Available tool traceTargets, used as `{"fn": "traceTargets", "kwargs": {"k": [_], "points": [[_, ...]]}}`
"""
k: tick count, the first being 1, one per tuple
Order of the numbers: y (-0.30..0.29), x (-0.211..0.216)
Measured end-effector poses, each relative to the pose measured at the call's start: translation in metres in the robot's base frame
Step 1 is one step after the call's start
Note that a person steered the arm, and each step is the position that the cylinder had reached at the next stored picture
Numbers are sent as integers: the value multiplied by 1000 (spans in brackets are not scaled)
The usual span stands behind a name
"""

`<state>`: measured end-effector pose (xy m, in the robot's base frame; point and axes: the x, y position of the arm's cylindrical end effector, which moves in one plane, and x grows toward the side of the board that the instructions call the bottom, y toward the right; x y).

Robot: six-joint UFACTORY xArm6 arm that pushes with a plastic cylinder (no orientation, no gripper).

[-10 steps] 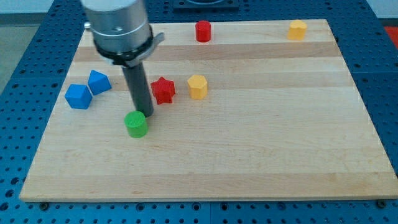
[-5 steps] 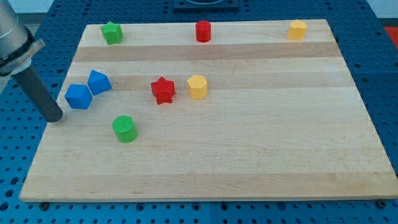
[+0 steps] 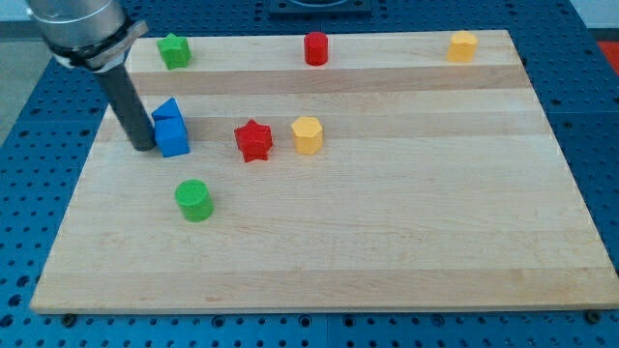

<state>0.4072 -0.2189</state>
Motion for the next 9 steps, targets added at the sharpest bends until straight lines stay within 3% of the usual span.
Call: {"fn": "traceTargets", "kwargs": {"k": [2,3,4,6,9], "points": [[51,-8],[42,13],[0,16],[-63,-34],[19,-44]]}}
